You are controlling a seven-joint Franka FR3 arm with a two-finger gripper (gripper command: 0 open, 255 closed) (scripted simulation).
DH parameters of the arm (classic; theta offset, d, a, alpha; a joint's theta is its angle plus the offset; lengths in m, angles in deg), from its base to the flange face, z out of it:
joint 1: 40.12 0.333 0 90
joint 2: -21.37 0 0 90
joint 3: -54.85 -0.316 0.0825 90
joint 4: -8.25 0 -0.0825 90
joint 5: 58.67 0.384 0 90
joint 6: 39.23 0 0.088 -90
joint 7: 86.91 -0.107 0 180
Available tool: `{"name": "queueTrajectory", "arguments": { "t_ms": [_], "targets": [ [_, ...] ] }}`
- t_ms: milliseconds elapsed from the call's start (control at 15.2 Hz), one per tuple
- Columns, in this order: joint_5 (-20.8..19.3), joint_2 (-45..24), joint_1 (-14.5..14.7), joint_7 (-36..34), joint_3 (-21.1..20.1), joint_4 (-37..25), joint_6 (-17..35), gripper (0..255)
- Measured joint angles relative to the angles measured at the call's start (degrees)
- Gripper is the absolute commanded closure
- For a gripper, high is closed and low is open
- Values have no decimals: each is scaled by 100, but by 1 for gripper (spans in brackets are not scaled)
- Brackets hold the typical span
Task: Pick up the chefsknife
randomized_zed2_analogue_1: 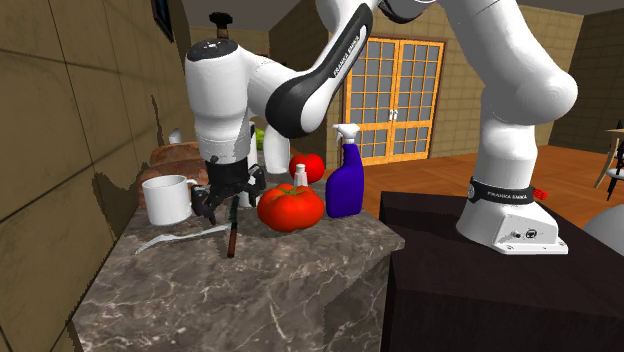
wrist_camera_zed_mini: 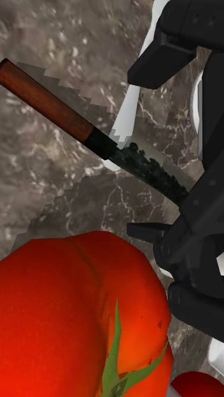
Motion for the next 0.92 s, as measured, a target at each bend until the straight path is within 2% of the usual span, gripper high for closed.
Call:
{"name": "queueTrajectory", "arguments": {
  "t_ms": [132,198,924],
  "targets": [
    [-93,-124,54,-83,57,-35,50,0],
    [-108,-142,61,-97,66,-39,59,255],
    [-98,-128,57,-90,60,-35,53,255]
  ]
}}
